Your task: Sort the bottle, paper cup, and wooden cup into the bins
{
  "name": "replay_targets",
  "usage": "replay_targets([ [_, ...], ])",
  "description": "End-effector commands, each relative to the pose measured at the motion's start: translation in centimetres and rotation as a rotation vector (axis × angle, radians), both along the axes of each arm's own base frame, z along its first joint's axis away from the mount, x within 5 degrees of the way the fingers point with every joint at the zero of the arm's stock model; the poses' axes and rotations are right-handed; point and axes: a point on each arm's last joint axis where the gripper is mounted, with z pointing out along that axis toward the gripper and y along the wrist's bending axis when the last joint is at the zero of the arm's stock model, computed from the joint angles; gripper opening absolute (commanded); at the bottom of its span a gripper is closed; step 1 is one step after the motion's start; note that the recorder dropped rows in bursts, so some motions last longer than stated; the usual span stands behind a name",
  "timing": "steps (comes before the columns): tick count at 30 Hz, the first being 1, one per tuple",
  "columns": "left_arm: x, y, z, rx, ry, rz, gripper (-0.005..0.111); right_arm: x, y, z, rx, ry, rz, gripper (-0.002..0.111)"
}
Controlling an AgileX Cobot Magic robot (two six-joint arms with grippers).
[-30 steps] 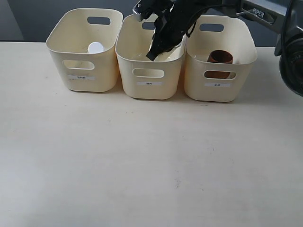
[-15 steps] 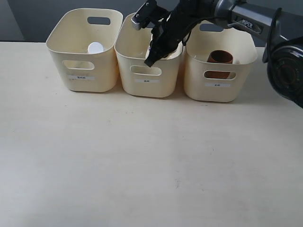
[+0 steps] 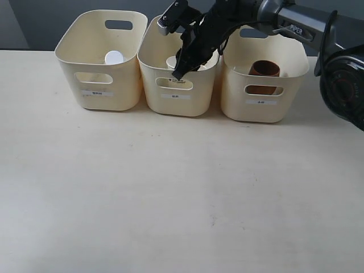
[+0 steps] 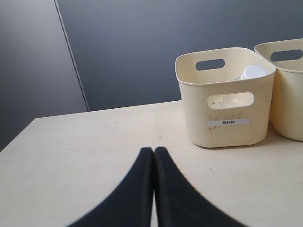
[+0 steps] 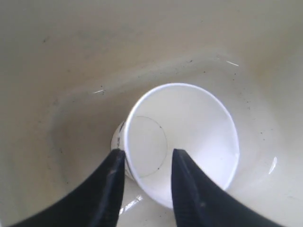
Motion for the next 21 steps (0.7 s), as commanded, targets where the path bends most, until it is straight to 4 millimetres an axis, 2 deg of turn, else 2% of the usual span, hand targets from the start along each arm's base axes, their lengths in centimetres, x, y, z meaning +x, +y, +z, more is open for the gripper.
replay_targets([
  [1,0.0,0.0,0.0,-0.001,-0.01,0.001,0.0,0.0,-0.2,1.2,0.011,-0.029,0.002,0.034],
  [3,0.0,0.0,0.0,-0.001,-0.01,0.001,0.0,-0.6,-0.2,3.0,0.033,-0.029,0.011,0.034],
  [9,0.0,0.0,0.0,-0.001,-0.01,0.001,0.0,-1.9,-0.5,5.6,0.034,0.008,0.037,0.034],
  [18,0.0,0.0,0.0,-0.001,-0.01,0.001,0.0,-4.6,-1.5,11.4,0.061,0.04,0.008,0.034],
  [21,0.0,0.0,0.0,-0.001,-0.01,0.001,0.0,-5.7,-2.2,13.1,0.034,0.065,0.002,0.023],
])
